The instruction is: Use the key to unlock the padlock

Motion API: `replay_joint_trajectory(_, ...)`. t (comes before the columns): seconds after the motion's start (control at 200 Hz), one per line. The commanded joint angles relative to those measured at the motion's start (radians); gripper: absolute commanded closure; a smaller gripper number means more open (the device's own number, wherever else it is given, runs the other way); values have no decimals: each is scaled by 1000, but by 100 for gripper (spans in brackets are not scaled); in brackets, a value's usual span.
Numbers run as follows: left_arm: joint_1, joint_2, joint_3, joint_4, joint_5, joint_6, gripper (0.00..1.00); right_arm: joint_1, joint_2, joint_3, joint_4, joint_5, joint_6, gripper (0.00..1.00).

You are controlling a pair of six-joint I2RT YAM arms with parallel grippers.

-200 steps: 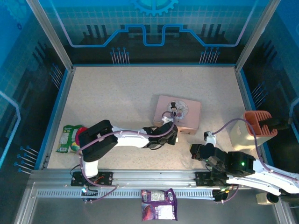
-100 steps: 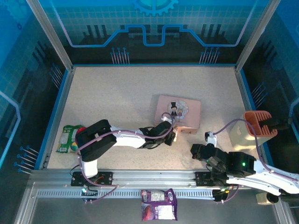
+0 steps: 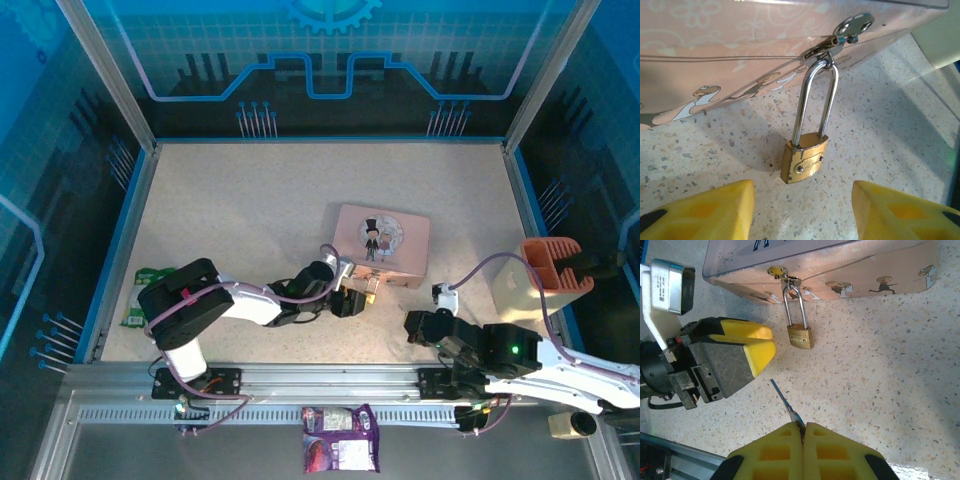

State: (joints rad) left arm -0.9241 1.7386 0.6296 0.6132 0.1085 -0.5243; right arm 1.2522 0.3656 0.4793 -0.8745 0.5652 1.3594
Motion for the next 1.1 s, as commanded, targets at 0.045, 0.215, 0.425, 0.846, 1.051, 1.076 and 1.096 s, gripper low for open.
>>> replay_joint_trajectory(0.045, 8, 16, 9, 68, 79, 23, 42, 33, 31, 17, 25, 26, 34, 100)
replay_joint_trajectory(0.215, 10, 77, 79, 4, 61, 63, 41, 58, 41, 19, 11, 60, 59, 100)
replay_joint_trajectory(0.425, 10, 136, 171, -92, 37, 119, 41, 65, 15, 12, 12, 74, 64, 100)
replay_joint_trajectory(0.846, -15, 161, 206, -115, 17, 70, 65, 70, -10, -25, 25, 83, 101, 100)
replay_joint_trajectory(1.051, -30, 126, 177, -49, 1, -7, 85, 69, -22, -71, 48, 76, 150, 100)
replay_joint_trajectory(1.076, -30, 121, 175, -46, -3, -15, 86, 69, -26, -74, 44, 78, 156, 100)
replay_joint_trajectory(1.096, -31, 119, 175, -42, -6, -18, 88, 69, -29, -77, 38, 78, 162, 100)
